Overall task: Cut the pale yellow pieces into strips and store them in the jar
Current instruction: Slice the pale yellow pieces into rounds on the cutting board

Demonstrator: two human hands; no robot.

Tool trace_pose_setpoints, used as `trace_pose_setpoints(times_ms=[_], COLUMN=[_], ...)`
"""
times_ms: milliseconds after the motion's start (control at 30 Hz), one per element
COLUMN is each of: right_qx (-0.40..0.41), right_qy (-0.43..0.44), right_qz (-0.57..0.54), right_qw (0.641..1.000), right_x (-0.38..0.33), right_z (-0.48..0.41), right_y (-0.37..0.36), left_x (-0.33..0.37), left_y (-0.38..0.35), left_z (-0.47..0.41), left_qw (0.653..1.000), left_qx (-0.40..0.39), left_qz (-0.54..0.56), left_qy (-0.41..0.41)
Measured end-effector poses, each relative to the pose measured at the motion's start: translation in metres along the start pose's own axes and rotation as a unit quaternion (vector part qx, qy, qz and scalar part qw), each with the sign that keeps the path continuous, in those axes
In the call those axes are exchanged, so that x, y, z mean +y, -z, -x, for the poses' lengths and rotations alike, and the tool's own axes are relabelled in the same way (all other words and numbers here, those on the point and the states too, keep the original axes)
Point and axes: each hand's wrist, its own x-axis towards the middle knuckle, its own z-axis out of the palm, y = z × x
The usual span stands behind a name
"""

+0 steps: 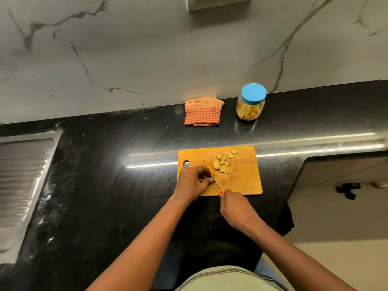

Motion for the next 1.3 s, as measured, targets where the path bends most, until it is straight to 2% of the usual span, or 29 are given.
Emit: trace_pose_setpoints(times_ms=[233, 400, 733, 967, 1133, 1300], right_qx=[0.012, 0.049, 0.025, 0.029, 0.047, 0.014], right_qy=[0.014, 0.028, 0.037, 0.031, 0.039, 0.065], right_qz=[0.014, 0.041, 0.083, 0.078, 0.06, 0.057], right_qw=[1.0, 0.998, 0.996, 0.996, 0.996, 0.996], right_x=[0.008, 0.016, 0.019, 0.019, 0.026, 0.031], right_z=[0.013, 0.014, 0.001, 0.001, 0.01, 0.018], right_y=[-0.001, 0.021, 0.035, 0.036, 0.032, 0.025], left_x=[0.002, 0.004, 0.001, 0.0, -0.006, -0.012], left_y=[-0.004, -0.009, 0.0, 0.007, 0.009, 0.016], left_z=[0.003, 0.002, -0.011, -0.031, -0.033, -0.031], left_qw=[1.0, 0.998, 0.995, 0.998, 0.995, 0.995], left_qx=[0.03, 0.055, 0.099, 0.021, 0.02, 0.03], left_qz=[0.003, 0.004, -0.031, -0.054, -0.097, -0.096], left_qy=[-0.005, 0.007, 0.013, 0.032, 0.014, 0.01])
